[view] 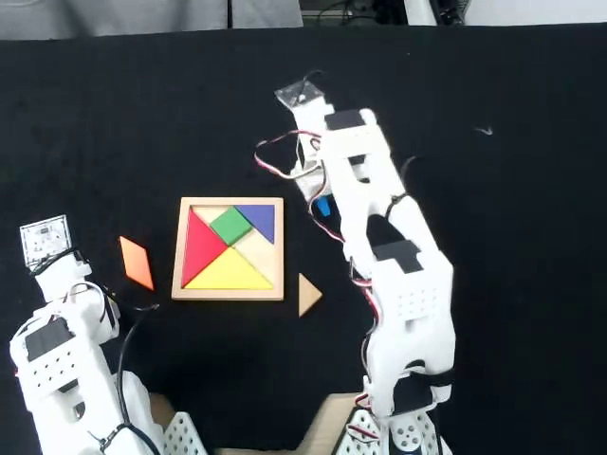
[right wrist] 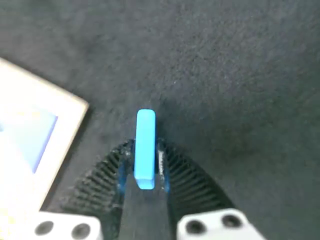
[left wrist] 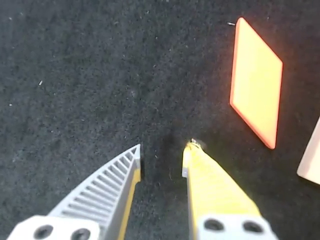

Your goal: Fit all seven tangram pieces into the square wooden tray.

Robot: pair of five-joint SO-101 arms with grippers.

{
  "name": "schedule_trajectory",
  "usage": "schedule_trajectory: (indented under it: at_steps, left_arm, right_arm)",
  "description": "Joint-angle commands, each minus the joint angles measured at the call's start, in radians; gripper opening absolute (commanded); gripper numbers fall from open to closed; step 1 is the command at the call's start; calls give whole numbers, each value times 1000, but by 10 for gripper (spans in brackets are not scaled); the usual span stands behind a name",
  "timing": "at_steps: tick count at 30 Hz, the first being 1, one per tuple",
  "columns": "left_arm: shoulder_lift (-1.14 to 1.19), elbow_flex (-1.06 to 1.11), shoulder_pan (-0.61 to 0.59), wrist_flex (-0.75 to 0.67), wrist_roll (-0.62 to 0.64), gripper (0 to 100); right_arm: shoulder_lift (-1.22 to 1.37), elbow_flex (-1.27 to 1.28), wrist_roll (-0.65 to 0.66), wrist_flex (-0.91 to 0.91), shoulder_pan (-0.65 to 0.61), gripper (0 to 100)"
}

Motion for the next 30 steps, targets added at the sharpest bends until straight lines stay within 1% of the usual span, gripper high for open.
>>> schedule_trajectory:
  at_steps: [1,3,5,8,11,15,17,19,22,26,30]
  left_arm:
    - [-14,-59,-7,-9,-5,148]
    - [-8,-110,-38,18,-5,148]
    - [-6,-183,-84,98,-9,148]
    - [-6,-249,-137,176,-55,148]
    - [-6,-203,-166,178,-61,148]
    - [-15,-24,-170,112,-61,148]
    - [-20,-19,-209,101,-60,148]
    - [-25,-33,-254,100,-55,148]
    - [-25,-10,-252,60,-55,148]
    - [-25,-5,-197,52,-55,148]
    - [-25,-4,-185,52,-55,148]
  right_arm:
    - [-171,-64,114,69,-58,11]
    - [-240,-47,195,71,-97,11]
    - [-306,-19,273,51,-144,11]
    - [-372,54,356,-11,-226,11]
    - [-381,148,417,-81,-293,11]
    - [-375,285,540,-196,-348,11]
    - [-371,340,577,-264,-365,11]
    - [-367,367,594,-318,-385,11]
    - [-351,355,597,-344,-413,11]
    - [-280,268,597,-342,-433,11]
    - [-153,139,592,-322,-433,11]
